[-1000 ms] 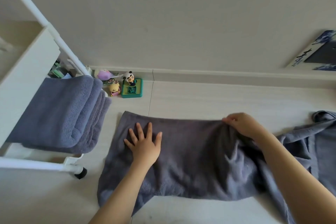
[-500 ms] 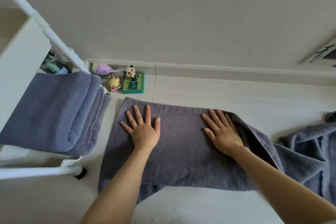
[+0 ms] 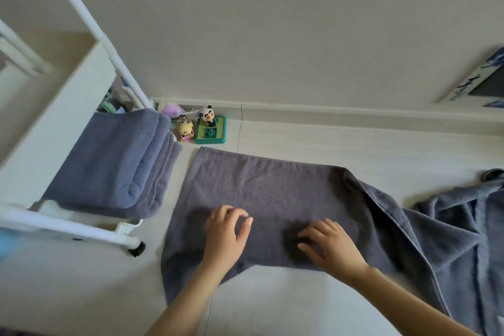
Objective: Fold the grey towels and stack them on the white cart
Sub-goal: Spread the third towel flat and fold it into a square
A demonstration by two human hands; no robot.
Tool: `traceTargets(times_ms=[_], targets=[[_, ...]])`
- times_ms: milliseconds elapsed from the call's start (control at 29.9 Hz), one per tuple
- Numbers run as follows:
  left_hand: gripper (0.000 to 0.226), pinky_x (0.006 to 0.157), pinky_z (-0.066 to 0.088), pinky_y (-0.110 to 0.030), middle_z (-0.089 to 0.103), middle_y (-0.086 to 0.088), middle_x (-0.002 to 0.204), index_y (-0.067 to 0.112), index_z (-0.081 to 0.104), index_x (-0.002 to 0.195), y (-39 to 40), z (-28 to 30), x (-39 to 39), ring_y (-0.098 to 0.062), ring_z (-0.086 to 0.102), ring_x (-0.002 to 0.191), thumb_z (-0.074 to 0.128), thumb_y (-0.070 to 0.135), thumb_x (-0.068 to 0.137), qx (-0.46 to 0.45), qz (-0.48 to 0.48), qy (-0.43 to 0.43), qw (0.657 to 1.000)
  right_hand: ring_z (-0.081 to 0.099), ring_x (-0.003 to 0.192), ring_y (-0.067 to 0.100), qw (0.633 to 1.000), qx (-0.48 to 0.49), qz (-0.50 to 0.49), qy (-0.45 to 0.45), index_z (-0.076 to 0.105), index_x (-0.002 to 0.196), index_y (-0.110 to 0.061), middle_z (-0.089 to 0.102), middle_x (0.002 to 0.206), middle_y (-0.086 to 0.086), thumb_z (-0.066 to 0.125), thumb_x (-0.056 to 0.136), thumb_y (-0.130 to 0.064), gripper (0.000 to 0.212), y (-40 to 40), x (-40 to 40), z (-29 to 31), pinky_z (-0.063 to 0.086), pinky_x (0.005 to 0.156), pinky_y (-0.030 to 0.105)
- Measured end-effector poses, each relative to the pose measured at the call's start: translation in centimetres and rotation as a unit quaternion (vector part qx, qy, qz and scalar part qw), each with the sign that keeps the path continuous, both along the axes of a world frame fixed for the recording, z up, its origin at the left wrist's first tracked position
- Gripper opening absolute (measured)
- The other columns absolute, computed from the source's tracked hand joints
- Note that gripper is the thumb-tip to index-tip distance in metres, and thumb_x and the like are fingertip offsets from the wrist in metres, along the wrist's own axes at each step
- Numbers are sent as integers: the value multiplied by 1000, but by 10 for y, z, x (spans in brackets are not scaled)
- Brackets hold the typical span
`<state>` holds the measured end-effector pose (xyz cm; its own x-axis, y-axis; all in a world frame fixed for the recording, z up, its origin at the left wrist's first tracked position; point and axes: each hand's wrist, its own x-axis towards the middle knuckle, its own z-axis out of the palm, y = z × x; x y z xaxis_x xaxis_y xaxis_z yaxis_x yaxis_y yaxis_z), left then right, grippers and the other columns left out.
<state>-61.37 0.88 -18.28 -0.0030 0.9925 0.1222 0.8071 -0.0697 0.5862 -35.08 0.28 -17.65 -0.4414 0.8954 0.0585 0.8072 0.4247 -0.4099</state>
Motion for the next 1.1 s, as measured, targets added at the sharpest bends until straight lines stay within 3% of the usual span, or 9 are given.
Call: traceTargets(times_ms=[67, 167, 301, 434, 534, 701, 868, 968, 1102], targets=[[20, 82, 38, -30, 50, 12, 94, 31, 60, 89, -25, -7, -4, -11, 51, 89, 55, 50, 83, -1, -58, -33, 998, 58, 87, 15, 1000, -13, -12, -8, 67, 97, -31, 64, 101, -11, 38, 89, -64, 44, -18, 10, -4, 46, 76, 27], [37, 91, 30, -22, 46, 21, 111, 37, 58, 103, -51, -17, -14, -2, 43, 105, 60, 60, 75, -39, -110, -44, 992, 50, 107, 17, 998, -7, -25, -48, 61, 109, -34, 61, 120, -7, 37, 82, -73, 53, -39, 24, -5, 41, 89, 36], [56, 97, 29, -31, 44, 16, 124, 44, 52, 114, -55, -13, -20, -3, 35, 116, 63, 64, 63, -79, -130, -28, 988, 43, 118, 19, 997, -16, -27, -69, 52, 116, -38, 54, 130, -3, 50, 67, -69, 58, -49, 44, -12, 39, 93, 40], [43, 93, 30, -31, 50, 14, 116, 38, 66, 95, -48, -11, -21, -1, 38, 109, 63, 62, 60, -90, -104, -33, 990, 60, 98, 25, 998, -4, -46, -33, 70, 89, -29, 67, 111, 1, 69, 61, -47, 33, -36, 42, -4, 55, 80, 42], [33, 91, 39, -32, 57, 13, 104, 25, 74, 79, -40, -5, -18, -2, 47, 100, 69, 53, 64, -97, -66, -54, 992, 66, 85, 24, 997, -16, -71, -17, 74, 77, -24, 71, 96, -3, 80, 64, -29, 15, -30, 38, 6, 53, 76, 30], [12, 80, 45, -22, 63, 13, 91, 24, 68, 79, -8, 44, -15, -9, 59, 90, 76, 32, 77, -239, -78, -85, 964, 53, 76, 14, 970, -218, -85, -65, 63, 78, -22, 56, 71, -8, 68, 81, -37, 15, 14, 39, 54, 37, 60, 16], [20, 79, 42, -37, 58, -4, 90, 15, 67, 84, 3, 44, 11, -27, 54, 88, 78, 27, 73, -10, 6, 41, 999, 54, 94, 34, 973, 37, -219, -60, 66, 99, -13, 57, 97, 10, 63, 84, -24, 18, 34, 3, 56, 44, 74, 36], [30, 88, 39, -34, 58, 2, 99, 20, 69, 92, -32, 17, 23, -21, 53, 97, 75, 41, 71, -114, -99, 7, 989, 55, 112, 28, 985, -36, -169, -5, 64, 117, -20, 61, 121, 3, 61, 88, -24, 29, 12, -3, 35, 44, 89, 34], [36, 85, 22, -25, 48, 9, 109, 27, 65, 100, -46, -4, 23, -14, 41, 106, 73, 46, 70, -134, -99, 42, 985, 52, 122, 30, 990, -72, -124, 2, 63, 121, -24, 59, 128, 5, 63, 88, -31, 34, 12, 2, 20, 39, 102, 37]])
